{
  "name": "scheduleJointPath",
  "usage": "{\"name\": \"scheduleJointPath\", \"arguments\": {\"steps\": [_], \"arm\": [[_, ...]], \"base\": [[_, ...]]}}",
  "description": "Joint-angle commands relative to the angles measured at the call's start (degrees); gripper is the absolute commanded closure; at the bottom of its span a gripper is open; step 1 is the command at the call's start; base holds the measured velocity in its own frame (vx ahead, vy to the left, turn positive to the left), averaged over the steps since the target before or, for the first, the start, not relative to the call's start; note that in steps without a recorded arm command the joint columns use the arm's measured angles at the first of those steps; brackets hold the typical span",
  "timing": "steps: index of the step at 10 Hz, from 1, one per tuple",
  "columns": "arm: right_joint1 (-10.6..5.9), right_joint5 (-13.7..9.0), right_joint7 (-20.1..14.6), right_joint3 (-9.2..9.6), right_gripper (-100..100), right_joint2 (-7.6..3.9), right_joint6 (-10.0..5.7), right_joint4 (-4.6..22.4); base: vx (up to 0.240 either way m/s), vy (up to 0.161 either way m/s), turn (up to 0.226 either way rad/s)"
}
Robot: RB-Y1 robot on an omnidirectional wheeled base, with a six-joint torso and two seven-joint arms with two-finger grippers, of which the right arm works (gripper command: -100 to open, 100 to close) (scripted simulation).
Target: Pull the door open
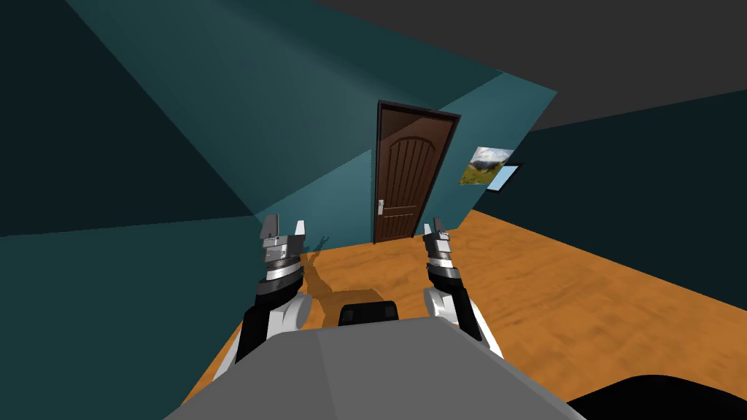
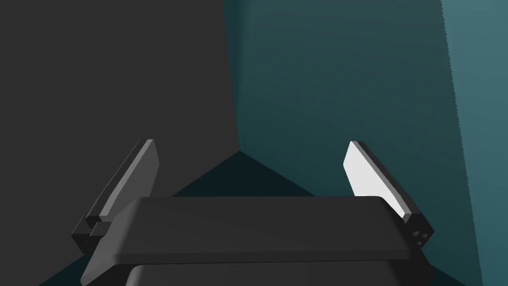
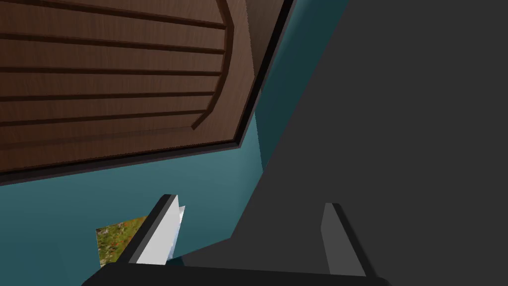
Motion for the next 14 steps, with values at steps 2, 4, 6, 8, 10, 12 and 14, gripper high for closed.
{"name": "scheduleJointPath", "arguments": {"steps": [2, 4, 6, 8, 10, 12, 14], "arm": [[-1.66, -1.92, -2.62, 1.08, -100, -1.16, -0.12, 2.55], [-3.10, -3.58, -4.88, 2.02, -100, -2.09, -0.22, 4.74], [-4.28, -4.94, -6.74, 2.79, -100, -2.82, -0.30, 6.55], [-5.64, -6.51, -8.88, 3.67, -100, -3.62, -0.40, 8.63], [-7.12, -8.22, -11.21, 4.64, -100, -4.47, -0.51, 10.89], [-8.75, -10.10, -13.78, 5.70, -100, -5.38, -0.62, 13.39], [-10.47, -12.09, -16.49, 6.82, -100, -6.32, -0.74, 16.02]], "base": [[0.056, -0.054, -0.002], [0.111, 0.043, -0.012], [0.089, 0.015, -0.003], [0.073, -0.005, -0.006], [0.084, -0.018, -0.007], [0.081, -0.005, -0.006], [0.094, -0.001, -0.007]]}}
